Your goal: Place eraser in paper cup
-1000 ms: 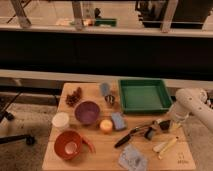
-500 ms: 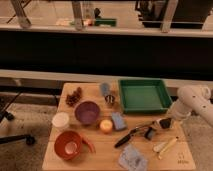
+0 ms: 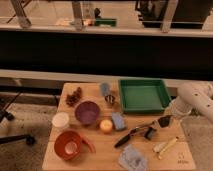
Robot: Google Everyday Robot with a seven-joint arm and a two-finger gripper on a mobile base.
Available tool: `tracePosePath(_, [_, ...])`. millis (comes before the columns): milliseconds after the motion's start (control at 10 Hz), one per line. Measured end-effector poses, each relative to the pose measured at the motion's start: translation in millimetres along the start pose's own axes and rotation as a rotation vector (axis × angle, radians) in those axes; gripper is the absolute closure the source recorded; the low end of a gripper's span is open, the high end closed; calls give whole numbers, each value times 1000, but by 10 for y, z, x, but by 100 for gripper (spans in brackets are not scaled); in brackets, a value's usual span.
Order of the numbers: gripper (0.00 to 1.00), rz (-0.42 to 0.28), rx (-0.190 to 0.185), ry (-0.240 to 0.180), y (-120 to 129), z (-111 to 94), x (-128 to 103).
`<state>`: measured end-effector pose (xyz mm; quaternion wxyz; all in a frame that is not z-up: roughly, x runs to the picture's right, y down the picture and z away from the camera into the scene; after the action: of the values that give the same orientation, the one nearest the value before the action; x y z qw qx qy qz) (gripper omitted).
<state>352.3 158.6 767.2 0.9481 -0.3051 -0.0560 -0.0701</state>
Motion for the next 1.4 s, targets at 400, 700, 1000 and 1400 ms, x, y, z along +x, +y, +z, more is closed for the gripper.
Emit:
tracePosePath(400, [100,-105,9,-18,17,-146,-391])
tracePosePath(700, [100,-206,-3,-38,24,-120,-852])
tracePosePath(1000, [100,-285,-11,-61,62,-110,-1194])
tracePosePath(1400, [100,-378,-15,-103,122,-160,-1612])
